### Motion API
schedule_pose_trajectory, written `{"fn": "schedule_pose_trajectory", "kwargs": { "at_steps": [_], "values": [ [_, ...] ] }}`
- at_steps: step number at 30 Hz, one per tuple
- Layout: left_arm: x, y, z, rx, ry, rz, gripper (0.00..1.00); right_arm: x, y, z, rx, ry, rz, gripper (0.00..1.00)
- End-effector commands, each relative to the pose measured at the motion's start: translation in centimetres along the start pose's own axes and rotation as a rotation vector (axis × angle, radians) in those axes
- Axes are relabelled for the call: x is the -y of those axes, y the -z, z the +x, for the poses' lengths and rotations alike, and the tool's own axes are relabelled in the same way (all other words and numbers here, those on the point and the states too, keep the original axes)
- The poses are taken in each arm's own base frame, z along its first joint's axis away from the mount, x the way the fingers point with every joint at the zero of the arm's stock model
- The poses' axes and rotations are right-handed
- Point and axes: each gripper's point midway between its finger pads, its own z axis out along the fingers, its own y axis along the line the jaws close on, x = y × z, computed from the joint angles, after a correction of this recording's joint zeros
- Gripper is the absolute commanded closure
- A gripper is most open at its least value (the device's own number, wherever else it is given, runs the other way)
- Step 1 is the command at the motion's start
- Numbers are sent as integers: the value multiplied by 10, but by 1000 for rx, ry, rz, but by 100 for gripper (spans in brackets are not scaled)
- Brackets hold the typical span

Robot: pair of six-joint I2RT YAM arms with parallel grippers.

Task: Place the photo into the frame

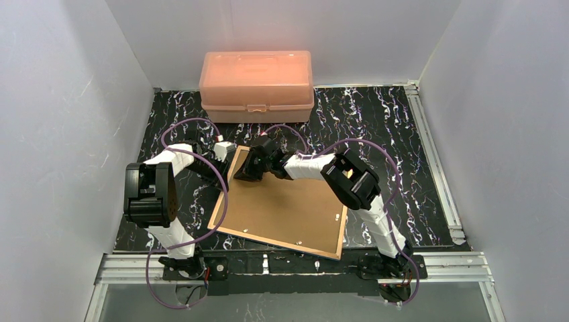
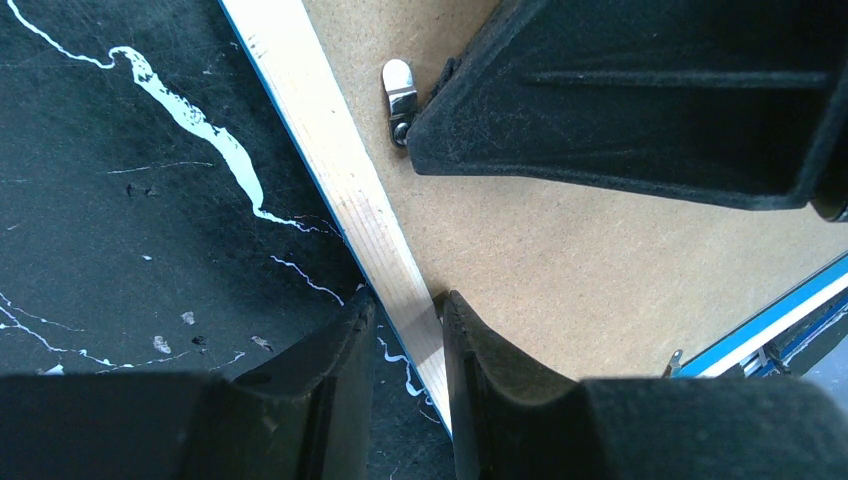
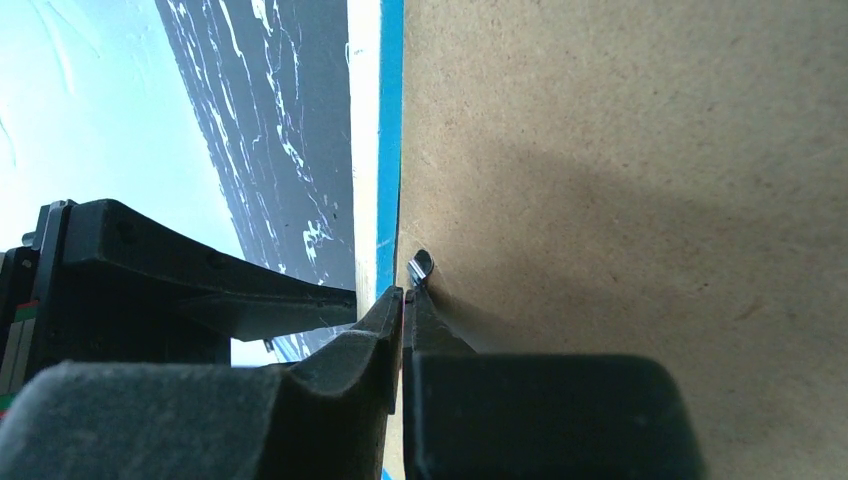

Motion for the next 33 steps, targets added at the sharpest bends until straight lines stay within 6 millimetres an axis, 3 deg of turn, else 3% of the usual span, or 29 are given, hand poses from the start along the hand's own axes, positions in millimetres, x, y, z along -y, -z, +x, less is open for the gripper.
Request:
{"fn": "schedule_pose_trajectory", "kwargs": {
  "at_steps": [1,15,19,26,33],
  "values": [
    [11,-8,33,-111,-7,27,79,16,-12,-9,48,40,63,87],
    [14,-9,33,-117,-11,44,81,14,-25,-9,23,43,22,84],
    [14,-9,33,-117,-12,42,81,16,-25,-20,69,53,19,84],
    [10,-9,35,-128,-17,26,83,14,5,-42,158,105,30,84],
    [10,-9,36,-129,-21,23,84,35,12,-33,129,87,63,84]
  ]
}}
